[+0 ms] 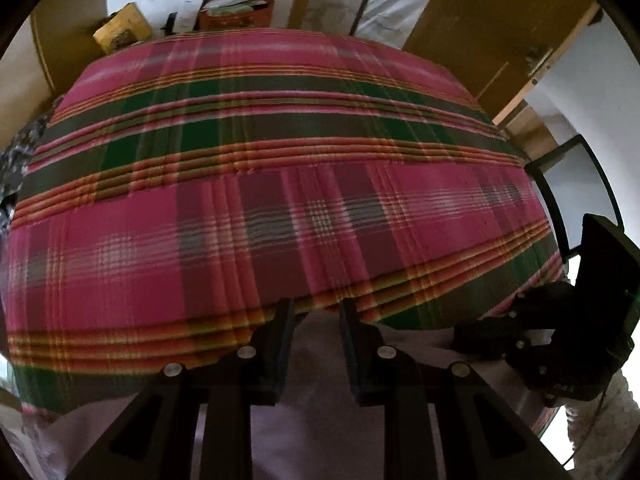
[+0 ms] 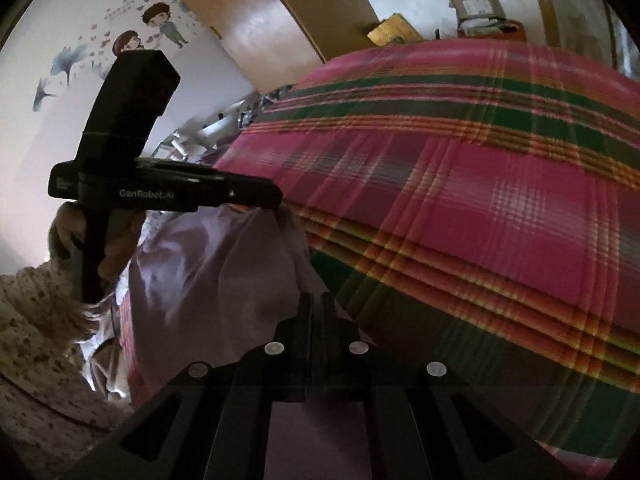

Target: Fold clothes

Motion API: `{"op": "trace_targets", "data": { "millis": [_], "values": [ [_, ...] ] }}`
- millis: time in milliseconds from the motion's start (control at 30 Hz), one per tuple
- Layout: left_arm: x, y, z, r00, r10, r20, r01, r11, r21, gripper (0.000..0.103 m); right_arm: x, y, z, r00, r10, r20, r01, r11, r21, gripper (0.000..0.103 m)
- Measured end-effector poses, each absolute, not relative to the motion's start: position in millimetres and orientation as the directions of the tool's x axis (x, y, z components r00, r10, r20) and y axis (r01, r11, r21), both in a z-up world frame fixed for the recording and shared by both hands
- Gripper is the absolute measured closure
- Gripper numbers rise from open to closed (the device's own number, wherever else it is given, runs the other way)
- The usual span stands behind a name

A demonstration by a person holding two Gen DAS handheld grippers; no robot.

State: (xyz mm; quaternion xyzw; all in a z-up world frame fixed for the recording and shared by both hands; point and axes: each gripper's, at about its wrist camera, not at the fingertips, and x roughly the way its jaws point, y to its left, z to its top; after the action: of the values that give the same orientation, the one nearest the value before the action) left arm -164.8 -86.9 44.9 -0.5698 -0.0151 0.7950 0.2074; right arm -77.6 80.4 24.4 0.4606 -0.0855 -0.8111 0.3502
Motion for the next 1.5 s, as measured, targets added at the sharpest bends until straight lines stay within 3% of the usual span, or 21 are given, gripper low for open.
{"op": "trace_targets", "data": {
  "millis": [300,500,633,733,800,867,933,1067,1500],
  "values": [
    [-163,-89,50,-0.262,0.341,-0.903,-0.295,-0.919,-0.261,0.079,-68,81,34,-0.338,-0.644,-0.686,0.546,-0.728,0.414,0.090],
    [-174,-82,28,-0.186,0.309,-0.933,-0.267,-0.930,-0.255,0.079,-60,84,33,-0.349,-0.593,-0.725,0.570,-0.749,0.338,0.075],
    [-176,-81,26,-0.189,0.311,-0.931,-0.259,-0.931,-0.258,0.079,-60,76,26,-0.329,-0.574,-0.750,0.586,-0.747,0.315,0.075],
    [-179,-80,23,-0.190,0.310,-0.932,-0.255,-0.932,-0.258,0.089,-58,68,23,-0.347,-0.543,-0.765,0.611,-0.750,0.255,0.075],
    [-181,-79,22,-0.197,0.319,-0.927,-0.249,-0.931,-0.267,0.093,-58,67,23,-0.344,-0.548,-0.762,0.617,-0.744,0.256,0.075],
    [-179,-84,21,-0.212,0.339,-0.917,-0.240,-0.927,-0.288,0.094,-58,66,23,-0.341,-0.544,-0.767,0.626,-0.740,0.246,0.088],
    [-178,-86,21,-0.221,0.352,-0.910,-0.233,-0.925,-0.301,0.095,-57,65,22,-0.334,-0.541,-0.772,0.636,-0.733,0.239,0.093],
    [-179,-84,19,-0.222,0.349,-0.911,-0.237,-0.925,-0.297,0.095,-56,61,21,-0.345,-0.527,-0.777,0.648,-0.733,0.209,0.098],
    [-182,-90,19,-0.227,0.381,-0.896,-0.215,-0.917,-0.336,0.094,-69,71,21,-0.444,-0.480,-0.757,0.569,-0.803,0.175,0.100]
  ]
}}
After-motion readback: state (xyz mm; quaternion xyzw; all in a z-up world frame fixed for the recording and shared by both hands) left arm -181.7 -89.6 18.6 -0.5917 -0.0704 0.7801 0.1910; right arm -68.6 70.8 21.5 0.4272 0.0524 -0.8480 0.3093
